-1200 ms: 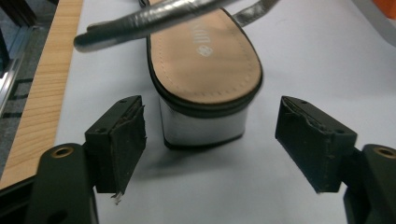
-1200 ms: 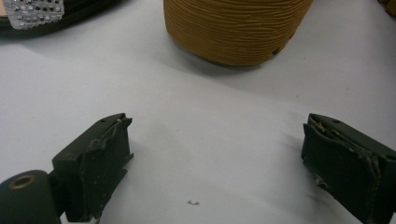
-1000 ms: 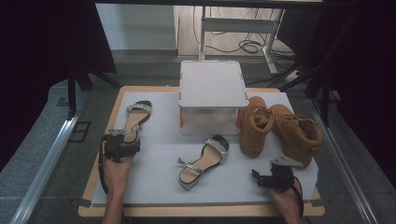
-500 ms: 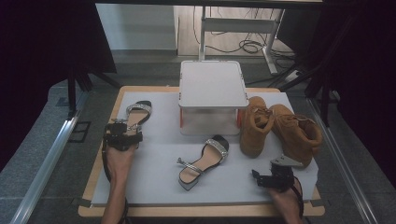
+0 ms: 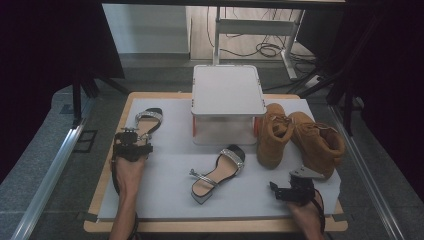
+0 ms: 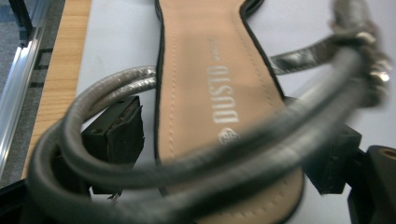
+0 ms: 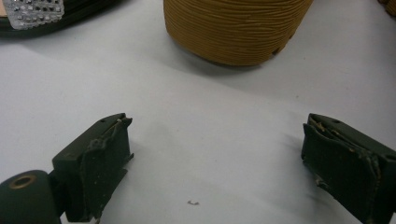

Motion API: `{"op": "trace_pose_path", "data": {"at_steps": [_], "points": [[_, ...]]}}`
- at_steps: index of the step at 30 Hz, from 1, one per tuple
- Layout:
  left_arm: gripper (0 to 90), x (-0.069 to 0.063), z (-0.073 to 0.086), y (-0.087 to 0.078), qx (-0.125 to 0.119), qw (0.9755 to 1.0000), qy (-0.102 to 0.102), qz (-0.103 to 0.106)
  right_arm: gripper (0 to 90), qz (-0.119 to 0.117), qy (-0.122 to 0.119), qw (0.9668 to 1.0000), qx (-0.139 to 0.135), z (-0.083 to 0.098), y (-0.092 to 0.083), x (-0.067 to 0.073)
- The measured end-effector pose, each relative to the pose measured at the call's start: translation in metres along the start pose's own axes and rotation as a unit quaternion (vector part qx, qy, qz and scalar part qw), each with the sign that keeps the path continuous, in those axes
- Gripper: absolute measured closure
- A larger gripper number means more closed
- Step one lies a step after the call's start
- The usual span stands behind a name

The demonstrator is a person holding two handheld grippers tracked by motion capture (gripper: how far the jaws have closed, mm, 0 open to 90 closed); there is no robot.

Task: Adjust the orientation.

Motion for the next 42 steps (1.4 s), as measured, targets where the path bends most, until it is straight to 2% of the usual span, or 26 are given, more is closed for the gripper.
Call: {"op": "trace_pose_path", "data": {"at_steps": [6, 11, 15, 18, 21, 23, 26, 28, 37, 42], "points": [[23.3, 0.0, -0.003, 0.012, 0.005, 1.0, -0.005, -0.003, 7.9, 0.0, 0.0, 1.0, 0.0, 0.0, 0.0, 0.0], [25.8, 0.002, -0.003, 0.017, -0.002, 0.9999, -0.013, -0.002, 7.9, 0.0, 0.0, 1.0, 0.0, 0.0, 0.0, 0.0], [30.3, -0.001, -0.003, 0.019, -0.002, 0.9998, -0.019, 0.012, 7.9, 0.0, 0.0, 1.0, 0.0, 0.0, 0.0, 0.0], [37.4, -0.001, -0.004, 0.018, -0.006, 0.9997, -0.015, 0.018, 7.9, 0.0, 0.0, 1.0, 0.0, 0.0, 0.0, 0.0], [37.8, -0.001, -0.004, 0.018, -0.013, 0.9997, -0.009, 0.021, 7.9, 0.0, 0.0, 1.0, 0.0, 0.0, 0.0, 0.0], [38.1, 0.0, -0.004, 0.018, -0.02, 0.9993, -0.016, 0.027, 7.9, 0.0, 0.0, 1.0, 0.0, 0.0, 0.0, 0.0], [38.5, 0.0, -0.005, 0.016, -0.034, 0.999, -0.006, 0.028, 7.9, 0.0, 0.0, 1.0, 0.0, 0.0, 0.0, 0.0], [38.6, 0.0, -0.006, 0.014, -0.043, 0.9986, -0.007, 0.031, 7.9, 0.0, 0.0, 1.0, 0.0, 0.0, 0.0, 0.0], [38.9, 0.001, -0.005, 0.007, -0.053, 0.9975, 0.003, 0.047, 7.9, 0.0, 0.0, 1.0, 0.0, 0.0, 0.0, 0.0], [38.9, -0.002, -0.005, 0.0, -0.064, 0.996, 0.006, 0.062, 7.9, 0.0, 0.0, 1.0, 0.0, 0.0, 0.0, 0.0]]}}
Point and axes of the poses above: each handheld gripper's, and its own axes: y roughly forward along the jaws, z roughly out of its underside, x roughly to its left, the point moved 8 cm from there along y, roughly forward along the jaws, and after that the axes turned 13 degrees about -x, right-handed, at the moved point
